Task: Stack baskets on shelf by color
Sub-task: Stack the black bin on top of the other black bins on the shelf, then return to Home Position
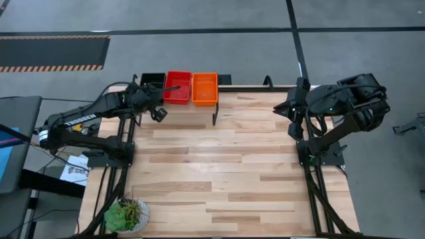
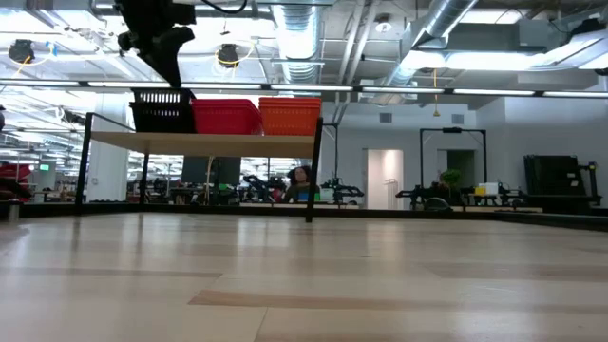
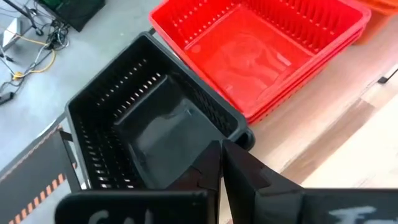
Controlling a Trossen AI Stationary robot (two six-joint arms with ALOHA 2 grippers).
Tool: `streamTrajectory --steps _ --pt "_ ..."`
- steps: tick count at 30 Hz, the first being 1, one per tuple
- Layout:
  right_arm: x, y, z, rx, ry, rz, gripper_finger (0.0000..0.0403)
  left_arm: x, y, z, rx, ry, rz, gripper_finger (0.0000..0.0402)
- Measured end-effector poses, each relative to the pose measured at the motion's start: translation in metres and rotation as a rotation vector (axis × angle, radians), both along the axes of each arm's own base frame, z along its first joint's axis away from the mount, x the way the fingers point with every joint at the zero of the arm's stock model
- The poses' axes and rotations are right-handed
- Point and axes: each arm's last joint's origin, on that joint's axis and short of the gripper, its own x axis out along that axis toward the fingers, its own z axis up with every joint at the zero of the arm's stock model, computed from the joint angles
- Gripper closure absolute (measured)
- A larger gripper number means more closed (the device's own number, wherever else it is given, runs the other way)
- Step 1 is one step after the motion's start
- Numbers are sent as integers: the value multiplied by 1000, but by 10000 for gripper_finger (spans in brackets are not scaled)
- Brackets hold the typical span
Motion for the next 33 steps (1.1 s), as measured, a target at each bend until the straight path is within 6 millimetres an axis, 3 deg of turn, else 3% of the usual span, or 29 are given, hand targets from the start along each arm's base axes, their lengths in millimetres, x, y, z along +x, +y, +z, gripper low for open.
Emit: streamTrajectory --steps 13,25,30,33 --pt "0 0 0 0 0 0 333 -2 -2 1 -48 -38 11 395" --pt "0 -2 1 -60 -3 -22 333 -27 -16 110 -31 -490 -101 395" --pt "-1 -6 2 -108 -28 -129 333 -35 -23 138 -55 -623 -213 395" --pt "0 -9 3 -61 -59 -181 333 -36 -25 144 -66 -656 -255 395"
